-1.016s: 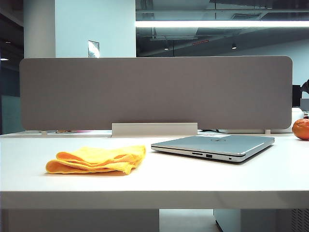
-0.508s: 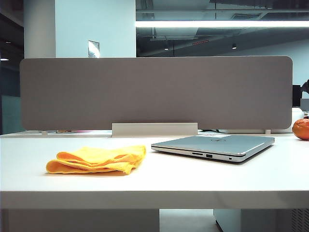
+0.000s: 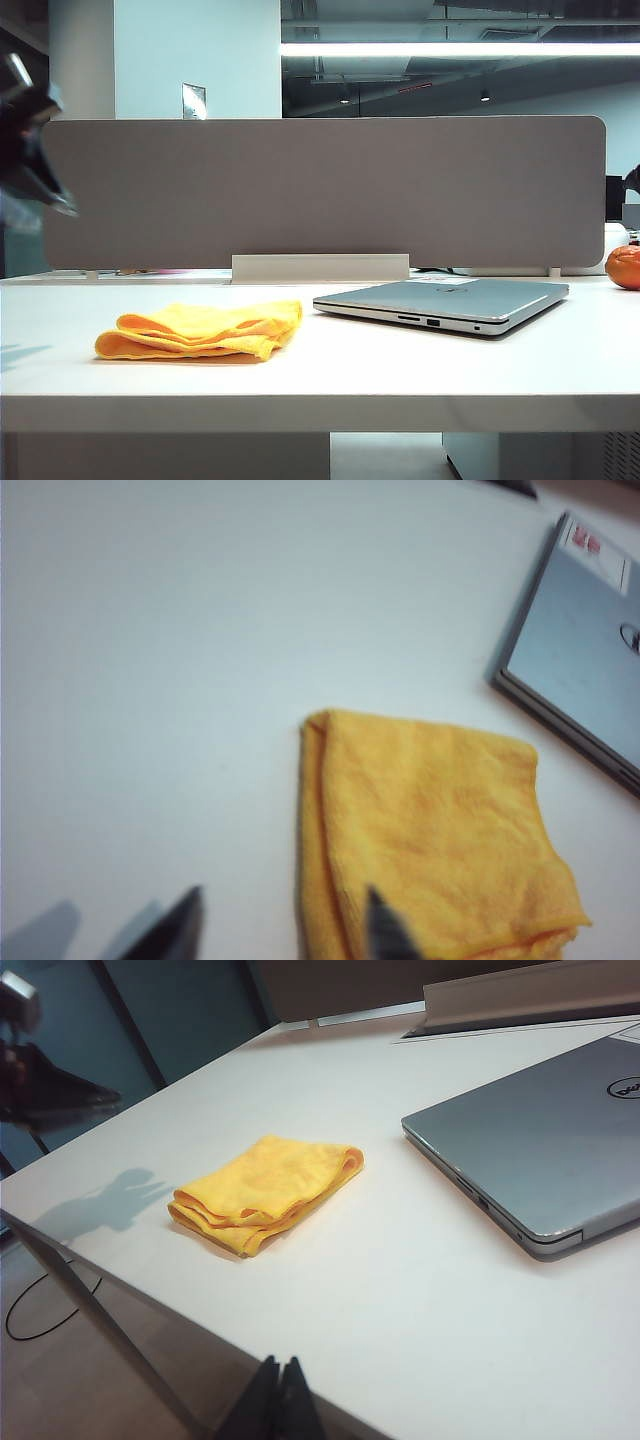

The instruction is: Pick up the yellow rag and put it over the laptop.

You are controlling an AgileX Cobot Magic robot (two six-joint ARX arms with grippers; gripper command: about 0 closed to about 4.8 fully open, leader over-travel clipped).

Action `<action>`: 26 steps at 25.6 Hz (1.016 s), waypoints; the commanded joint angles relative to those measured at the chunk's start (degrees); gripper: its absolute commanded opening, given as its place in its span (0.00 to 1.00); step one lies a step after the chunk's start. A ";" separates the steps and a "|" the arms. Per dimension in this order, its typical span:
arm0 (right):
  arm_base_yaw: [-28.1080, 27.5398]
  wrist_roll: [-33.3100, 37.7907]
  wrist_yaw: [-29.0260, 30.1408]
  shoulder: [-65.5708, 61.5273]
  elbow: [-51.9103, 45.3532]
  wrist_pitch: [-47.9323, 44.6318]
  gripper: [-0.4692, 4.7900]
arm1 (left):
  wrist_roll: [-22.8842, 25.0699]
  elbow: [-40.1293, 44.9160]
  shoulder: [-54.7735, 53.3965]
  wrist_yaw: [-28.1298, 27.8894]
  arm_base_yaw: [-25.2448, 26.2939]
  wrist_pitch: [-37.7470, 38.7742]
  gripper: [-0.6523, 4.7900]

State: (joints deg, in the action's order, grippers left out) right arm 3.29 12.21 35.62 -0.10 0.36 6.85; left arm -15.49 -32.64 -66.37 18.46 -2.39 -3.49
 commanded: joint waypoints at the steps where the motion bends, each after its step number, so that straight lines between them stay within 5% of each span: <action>1: 0.07 0.00 0.11 0.11 -0.24 -0.66 0.09 | -3.48 -1.75 -6.93 2.36 -2.19 -4.57 0.53; 9: 0.13 0.00 0.11 0.11 -0.24 -0.66 0.09 | -3.58 -4.59 -19.02 0.20 -9.07 -9.46 0.59; 13: 0.24 0.00 0.11 0.11 -0.24 -0.66 0.09 | -3.56 -6.01 -22.71 -0.83 -10.23 -9.51 0.77; 20: 0.24 0.00 0.13 0.11 -0.24 -0.63 0.09 | -2.97 -6.32 -26.53 -3.23 -10.84 -8.90 0.77; 24: 0.22 0.00 0.09 0.11 -0.24 -0.68 0.09 | -2.97 -6.32 -28.09 -3.23 -11.82 -8.96 0.70; 26: 0.24 0.00 0.07 0.11 -0.24 -0.66 0.09 | -2.60 -6.32 -28.44 -3.67 -13.35 -9.07 0.39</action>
State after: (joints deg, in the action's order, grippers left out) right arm 3.46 12.21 35.62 -0.10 0.36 6.92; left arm -18.55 -39.00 -94.45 14.92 -14.96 -14.31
